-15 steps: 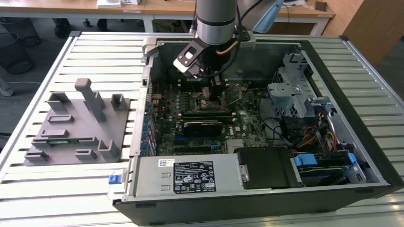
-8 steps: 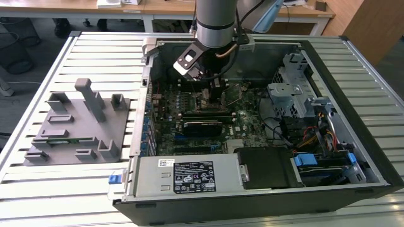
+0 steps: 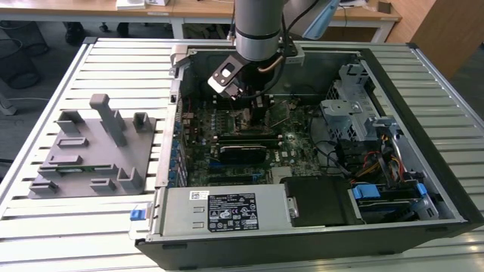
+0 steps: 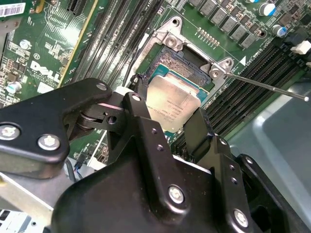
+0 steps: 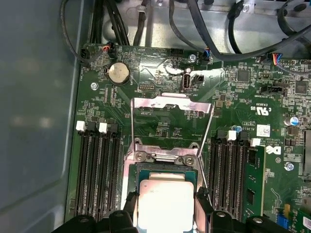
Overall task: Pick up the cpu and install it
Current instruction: 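Place the cpu into insertion slot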
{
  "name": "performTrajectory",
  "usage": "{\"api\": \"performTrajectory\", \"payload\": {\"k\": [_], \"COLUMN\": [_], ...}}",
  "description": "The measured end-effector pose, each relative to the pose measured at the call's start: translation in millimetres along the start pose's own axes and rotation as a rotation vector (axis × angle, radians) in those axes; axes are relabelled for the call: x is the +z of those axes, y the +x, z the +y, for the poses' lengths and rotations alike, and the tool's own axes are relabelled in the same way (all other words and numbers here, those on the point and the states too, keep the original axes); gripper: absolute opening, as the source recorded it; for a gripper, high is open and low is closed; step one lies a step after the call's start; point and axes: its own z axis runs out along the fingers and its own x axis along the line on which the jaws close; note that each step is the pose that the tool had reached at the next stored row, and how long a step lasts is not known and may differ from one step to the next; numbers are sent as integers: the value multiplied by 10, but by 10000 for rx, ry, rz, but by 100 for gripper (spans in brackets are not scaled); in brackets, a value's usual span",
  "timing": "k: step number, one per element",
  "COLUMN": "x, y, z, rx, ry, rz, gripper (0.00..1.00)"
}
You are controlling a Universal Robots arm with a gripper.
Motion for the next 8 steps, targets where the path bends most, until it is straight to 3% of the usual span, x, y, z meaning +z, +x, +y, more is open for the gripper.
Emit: {"api": "performTrajectory", "payload": {"k": [8], "x": [56], "y": [0], "z": [-6], "rx": [62], "ry": [0], "rz": [-3], "gripper": [55]}}
